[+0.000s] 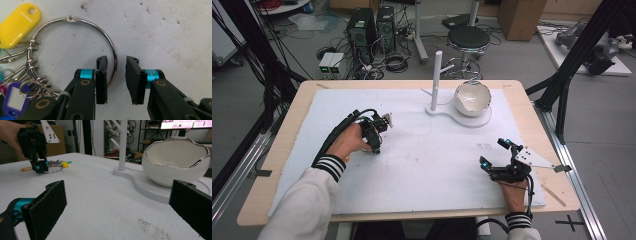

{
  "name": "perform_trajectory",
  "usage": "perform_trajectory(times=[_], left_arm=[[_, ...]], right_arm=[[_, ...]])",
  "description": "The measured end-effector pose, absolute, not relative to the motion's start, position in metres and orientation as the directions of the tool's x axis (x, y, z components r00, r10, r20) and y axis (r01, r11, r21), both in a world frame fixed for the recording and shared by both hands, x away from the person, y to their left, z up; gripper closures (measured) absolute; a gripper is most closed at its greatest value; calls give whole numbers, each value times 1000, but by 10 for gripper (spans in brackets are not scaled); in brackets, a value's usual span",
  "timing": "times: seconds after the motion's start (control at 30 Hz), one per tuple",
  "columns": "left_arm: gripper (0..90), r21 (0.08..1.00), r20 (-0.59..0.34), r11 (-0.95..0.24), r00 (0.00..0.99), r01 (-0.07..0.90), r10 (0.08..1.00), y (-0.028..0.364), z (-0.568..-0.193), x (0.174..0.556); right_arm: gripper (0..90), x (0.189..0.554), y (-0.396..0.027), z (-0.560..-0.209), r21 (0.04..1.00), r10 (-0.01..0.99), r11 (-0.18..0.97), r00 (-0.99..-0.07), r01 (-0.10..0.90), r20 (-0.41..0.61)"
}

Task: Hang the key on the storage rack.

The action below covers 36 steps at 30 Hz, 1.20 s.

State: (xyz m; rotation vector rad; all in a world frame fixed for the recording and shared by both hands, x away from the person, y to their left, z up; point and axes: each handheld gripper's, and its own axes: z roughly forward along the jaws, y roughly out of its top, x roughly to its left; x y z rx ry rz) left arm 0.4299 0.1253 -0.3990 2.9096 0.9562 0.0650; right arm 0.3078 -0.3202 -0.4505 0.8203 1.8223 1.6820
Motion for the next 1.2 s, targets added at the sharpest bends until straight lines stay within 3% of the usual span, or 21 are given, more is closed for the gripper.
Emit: perform_trajectory(times=[0.63,0.9,1.2], left_arm=[[808,76,21,-797,798,599,602,126,-402,432],[845,56,24,-818,818,573,575,123,-402,432],[850,97,9,-840,844,533,536,128,-393,429]], right_arm=[[9,308,-320,-451,996,734,47,-679,81,21],[9,308,-320,-451,996,734,46,-679,81,22],[9,308,-320,-451,996,734,43,-678,77,21]])
